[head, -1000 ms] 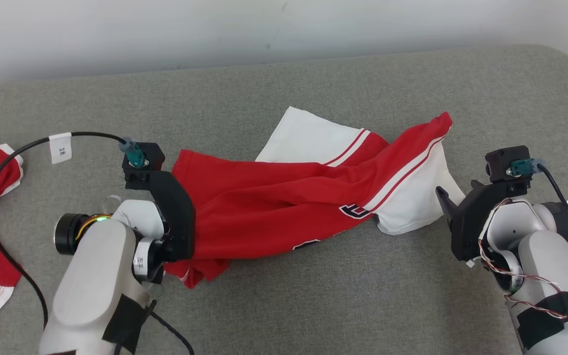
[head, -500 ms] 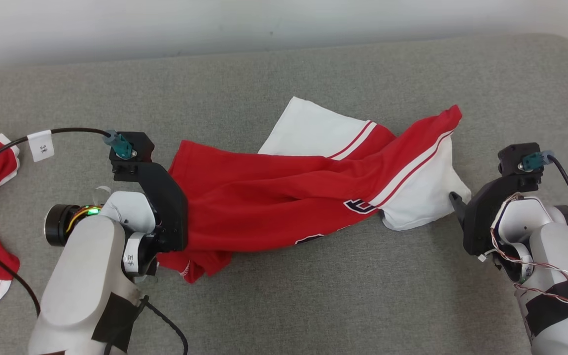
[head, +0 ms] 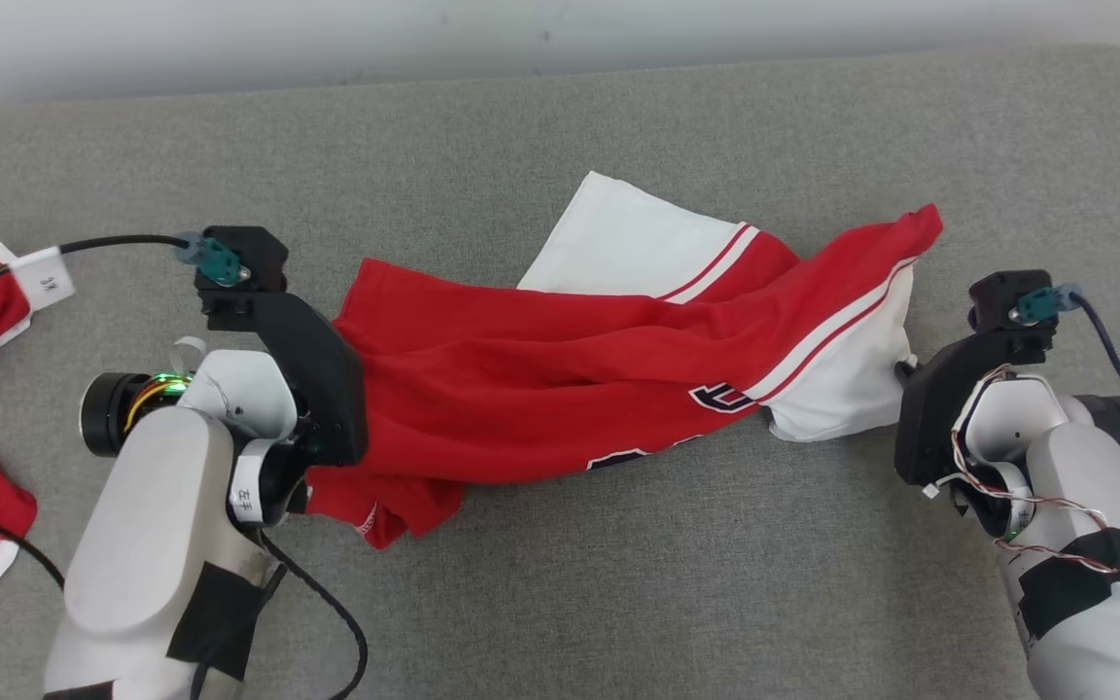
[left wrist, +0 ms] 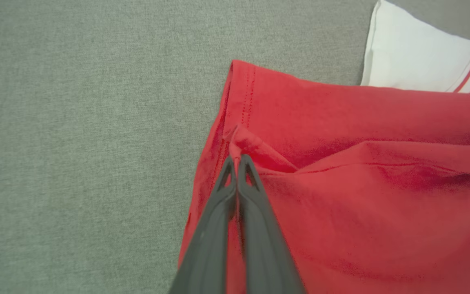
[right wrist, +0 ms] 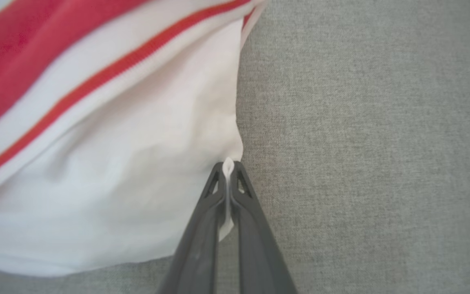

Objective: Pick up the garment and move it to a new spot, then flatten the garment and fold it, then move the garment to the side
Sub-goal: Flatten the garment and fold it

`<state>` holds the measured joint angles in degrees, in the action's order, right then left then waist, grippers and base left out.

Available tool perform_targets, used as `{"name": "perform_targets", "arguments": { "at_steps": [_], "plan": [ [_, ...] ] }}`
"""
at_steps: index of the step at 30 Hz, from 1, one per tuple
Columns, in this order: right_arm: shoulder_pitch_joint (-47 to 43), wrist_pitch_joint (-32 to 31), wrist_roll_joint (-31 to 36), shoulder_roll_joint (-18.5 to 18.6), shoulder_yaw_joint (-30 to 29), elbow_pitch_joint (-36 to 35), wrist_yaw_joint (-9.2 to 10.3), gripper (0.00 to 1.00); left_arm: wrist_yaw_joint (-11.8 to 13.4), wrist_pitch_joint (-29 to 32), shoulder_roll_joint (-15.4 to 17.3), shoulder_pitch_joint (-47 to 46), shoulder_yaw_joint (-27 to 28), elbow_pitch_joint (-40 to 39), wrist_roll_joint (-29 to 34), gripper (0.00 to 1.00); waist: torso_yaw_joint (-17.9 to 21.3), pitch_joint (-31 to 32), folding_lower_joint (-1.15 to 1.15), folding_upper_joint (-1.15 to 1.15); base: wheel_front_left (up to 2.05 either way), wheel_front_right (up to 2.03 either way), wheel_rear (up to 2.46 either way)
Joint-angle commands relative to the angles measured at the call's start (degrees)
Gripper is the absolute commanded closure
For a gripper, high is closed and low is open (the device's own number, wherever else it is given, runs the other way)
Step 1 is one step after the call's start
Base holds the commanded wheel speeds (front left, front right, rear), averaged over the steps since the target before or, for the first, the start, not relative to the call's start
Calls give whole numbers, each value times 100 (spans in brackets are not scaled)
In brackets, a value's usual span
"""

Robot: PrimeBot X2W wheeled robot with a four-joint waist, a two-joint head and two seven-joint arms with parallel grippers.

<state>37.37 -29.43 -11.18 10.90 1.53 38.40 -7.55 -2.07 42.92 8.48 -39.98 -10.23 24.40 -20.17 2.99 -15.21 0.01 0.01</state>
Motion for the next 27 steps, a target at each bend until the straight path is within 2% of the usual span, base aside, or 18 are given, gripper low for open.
{"name": "perform_targets", "arguments": {
  "at_steps": [1,7,13,17,20,22,27],
  "plan": [
    [11,23,-16,31,-34,-5,12,100,-14,-61,-1,-77,45,-28,-45,100,2,24,-1,-1,0,0,0],
    [132,97,-230,-61,-176,-478,12,100,-156,-475,-230,-232,622,-136,-892,100,69,193,-1,-1,0,0,0],
    [322,71,-983,-251,-399,-1370,12,100,-238,-591,-193,-636,1296,-378,-1712,100,164,324,-1,-1,0,0,0],
    [587,35,-1558,-419,-593,-1904,12,100,-198,-747,-180,-961,1691,-584,-2093,100,211,318,-1,-1,0,0,0],
    [916,74,-1890,-541,-779,-2094,12,100,-135,-816,-153,-1209,1863,-703,-2217,100,253,222,-1,-1,0,0,0],
    [1191,132,-1937,-574,-848,-2154,12,100,-4,-961,-83,-1420,1942,-771,-2105,100,260,90,-1,-1,0,0,0],
    [2177,527,-2124,-720,-1191,-1926,12,100,33,-1717,21,-2128,2008,-730,-1823,100,263,-380,-1,-1,0,0,0]
  ]
}}
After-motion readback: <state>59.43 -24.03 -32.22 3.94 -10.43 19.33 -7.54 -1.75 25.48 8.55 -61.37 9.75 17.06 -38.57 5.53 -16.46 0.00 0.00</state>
